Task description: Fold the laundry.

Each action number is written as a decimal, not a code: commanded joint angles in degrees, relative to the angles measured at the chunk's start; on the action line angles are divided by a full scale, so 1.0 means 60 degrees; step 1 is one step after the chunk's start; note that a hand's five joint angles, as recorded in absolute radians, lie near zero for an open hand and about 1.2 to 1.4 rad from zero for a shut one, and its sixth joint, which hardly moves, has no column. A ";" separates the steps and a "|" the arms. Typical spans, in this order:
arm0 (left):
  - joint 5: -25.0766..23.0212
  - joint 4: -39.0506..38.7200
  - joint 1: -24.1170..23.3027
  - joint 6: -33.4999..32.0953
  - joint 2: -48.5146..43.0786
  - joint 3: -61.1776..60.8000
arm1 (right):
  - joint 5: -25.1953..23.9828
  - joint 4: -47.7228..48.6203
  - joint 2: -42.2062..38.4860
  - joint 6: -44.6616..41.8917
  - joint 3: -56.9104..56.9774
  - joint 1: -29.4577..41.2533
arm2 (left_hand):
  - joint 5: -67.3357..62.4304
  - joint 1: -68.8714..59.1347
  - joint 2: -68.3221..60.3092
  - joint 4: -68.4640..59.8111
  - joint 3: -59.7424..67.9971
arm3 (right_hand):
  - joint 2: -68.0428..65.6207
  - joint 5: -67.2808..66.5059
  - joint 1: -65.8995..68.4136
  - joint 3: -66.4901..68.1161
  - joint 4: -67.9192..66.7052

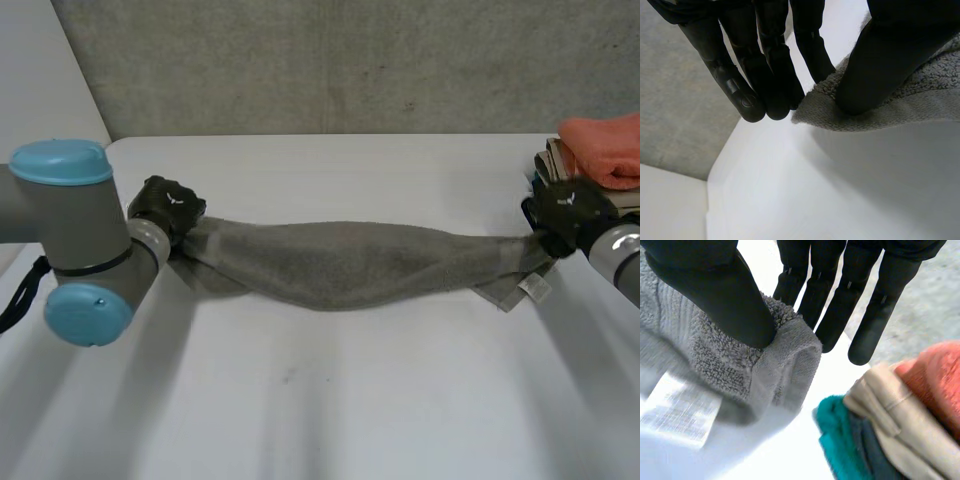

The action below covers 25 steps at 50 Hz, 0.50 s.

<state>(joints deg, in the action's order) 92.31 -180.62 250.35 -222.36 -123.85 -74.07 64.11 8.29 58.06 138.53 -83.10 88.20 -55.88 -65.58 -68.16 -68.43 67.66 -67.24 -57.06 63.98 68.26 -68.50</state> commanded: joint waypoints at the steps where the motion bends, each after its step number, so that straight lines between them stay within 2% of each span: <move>1: -0.1073 0.0235 -0.0182 0.0306 0.0398 -0.1042 | -0.0343 -0.0327 -0.0023 -0.1378 -0.0432 -0.0855 | 0.1418 0.1368 0.1799 0.1843 -0.1715 | -0.2126 -0.2157 0.2670 0.1956 -0.1916; 4: -0.1074 0.0235 -0.0226 0.0306 0.0457 -0.1204 | -0.0342 -0.0268 -0.0008 -0.1408 -0.0403 -0.1134 | 0.7968 0.7918 0.8349 0.8393 -0.8265 | -0.2126 -0.2157 0.2670 0.1956 -0.1916; 5: -0.1016 0.0235 -0.0211 0.0335 0.0515 -0.1262 | -0.0328 -0.0210 0.0006 -0.1437 -0.0345 -0.1323 | 0.9313 0.9263 0.9694 0.9738 -0.9610 | -0.2126 -0.2157 0.2670 0.1956 -0.1916; 16: -0.0766 0.0279 0.0052 0.0980 0.1174 -0.1321 | -0.0109 0.0113 0.0036 -0.1935 0.0270 -0.2496 | 0.9313 0.9263 0.9694 0.9738 -0.9610 | -0.2126 -0.2157 0.2670 0.1956 -0.1916; 22: -0.0795 0.0294 0.0096 0.1361 0.1482 -0.1497 | 0.0916 0.0420 0.0036 -0.2316 0.0798 -0.2703 | 0.9313 0.9263 0.9694 0.9738 -0.9610 | -0.2126 -0.2157 0.2670 0.1956 -0.1916; 25: -0.0883 0.0294 0.0126 0.1478 0.1643 -0.1555 | 0.1151 0.0639 0.0181 -0.2491 0.0958 -0.2149 | 0.9313 0.9263 0.9694 0.9738 -0.9610 | -0.2126 -0.2157 0.2670 0.1956 -0.1916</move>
<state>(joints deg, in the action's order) 87.68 -178.88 250.86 -215.11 -115.75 -82.57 66.92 10.07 58.28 125.56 -79.56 72.16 -2.82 -10.63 -11.73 -11.47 11.95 -67.24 -57.05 63.98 68.26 -68.66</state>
